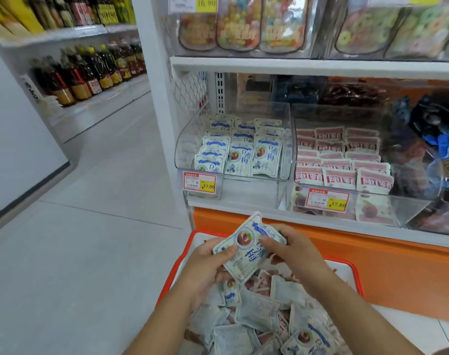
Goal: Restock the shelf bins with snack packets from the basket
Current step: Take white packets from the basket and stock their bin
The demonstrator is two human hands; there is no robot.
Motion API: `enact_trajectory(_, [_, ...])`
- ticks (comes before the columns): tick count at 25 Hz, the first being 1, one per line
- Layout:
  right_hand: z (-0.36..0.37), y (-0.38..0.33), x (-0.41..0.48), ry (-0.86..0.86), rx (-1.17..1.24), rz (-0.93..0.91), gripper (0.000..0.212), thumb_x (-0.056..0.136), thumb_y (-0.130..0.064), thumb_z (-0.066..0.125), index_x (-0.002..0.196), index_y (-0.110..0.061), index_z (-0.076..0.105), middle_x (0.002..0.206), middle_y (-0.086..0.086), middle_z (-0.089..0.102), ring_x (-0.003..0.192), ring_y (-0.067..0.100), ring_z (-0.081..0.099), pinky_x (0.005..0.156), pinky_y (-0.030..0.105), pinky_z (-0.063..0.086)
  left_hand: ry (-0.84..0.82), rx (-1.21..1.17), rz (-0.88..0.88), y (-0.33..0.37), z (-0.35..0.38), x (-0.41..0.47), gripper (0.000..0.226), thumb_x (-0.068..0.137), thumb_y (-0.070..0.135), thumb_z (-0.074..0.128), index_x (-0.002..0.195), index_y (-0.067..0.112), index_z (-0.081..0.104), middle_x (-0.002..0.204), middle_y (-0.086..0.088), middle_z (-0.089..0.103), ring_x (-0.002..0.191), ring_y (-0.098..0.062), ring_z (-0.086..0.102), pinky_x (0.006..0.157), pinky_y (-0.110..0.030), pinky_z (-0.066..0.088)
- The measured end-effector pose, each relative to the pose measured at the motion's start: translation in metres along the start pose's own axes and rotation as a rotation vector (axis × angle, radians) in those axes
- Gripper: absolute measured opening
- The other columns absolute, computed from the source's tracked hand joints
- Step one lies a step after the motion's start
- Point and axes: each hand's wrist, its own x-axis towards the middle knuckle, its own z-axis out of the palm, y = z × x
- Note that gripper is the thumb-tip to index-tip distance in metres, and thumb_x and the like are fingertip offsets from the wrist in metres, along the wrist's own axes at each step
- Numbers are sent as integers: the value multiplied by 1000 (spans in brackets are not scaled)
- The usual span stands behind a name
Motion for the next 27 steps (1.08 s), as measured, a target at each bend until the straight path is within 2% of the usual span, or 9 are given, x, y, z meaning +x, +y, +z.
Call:
enact_trajectory(2, [-9,-53,-3,64,-245,-172,5,88,-27,69,93,-29,70,80,-11,72,60,-3,60,52,13,43,-36,136,124,43,-1,-1,18,88,15,67,103,7,69,99,-14,74,87,-23,72,76,-34,59])
enact_trajectory(4, [-22,-106,1,82,-353,-297,5,85,-26,73,86,-29,68,73,-12,71,58,-1,61,51,13,44,-21,279,254,85,-1,-1,22,85,18,71,104,8,70,97,-11,74,84,-14,72,72,-26,57])
enact_trajectory(8, [-45,-184,41,210,-643,-420,13,82,-29,76,89,-21,67,72,-2,72,63,14,67,63,33,53,240,780,605,140,-20,11,27,82,28,76,108,24,71,98,10,71,86,-3,67,80,-21,53])
enact_trajectory(11, [-44,-209,94,215,-794,-329,19,84,-24,75,92,-13,63,81,7,71,67,22,68,63,35,54,478,1078,817,150,-48,23,32,83,33,74,114,28,68,105,13,58,94,-10,60,82,-34,54])
enact_trajectory(15, [-11,-183,167,-5,-814,39,21,87,-14,72,96,-7,54,84,10,62,66,23,64,82,44,59,599,1000,753,150,-63,43,44,81,38,73,121,26,57,108,14,43,95,-5,54,81,-28,54])
enact_trajectory(18, [3,-158,203,68,-675,200,24,89,-8,69,103,-1,51,81,16,59,64,24,59,85,47,57,528,959,740,144,-71,56,51,78,42,75,122,26,54,112,14,44,98,-3,54,81,-25,53])
enact_trajectory(21, [12,-139,221,144,-674,219,26,83,-11,76,91,2,56,92,19,66,73,25,66,86,41,58,454,968,748,138,-79,66,53,78,43,73,125,28,55,114,16,41,100,-4,55,79,-18,51])
enact_trajectory(24, [18,-124,225,190,-774,200,34,79,-24,80,90,-6,53,114,12,62,100,26,66,86,32,55,441,958,738,137,-79,69,54,78,46,70,126,30,55,112,18,40,100,-4,53,75,-10,46])
enact_trajectory(27, [23,-122,218,172,-893,248,49,77,-37,80,100,-5,49,107,11,57,99,26,58,81,32,51,430,942,724,137,-77,69,56,75,52,64,126,31,54,113,19,39,102,-4,53,72,-7,45])
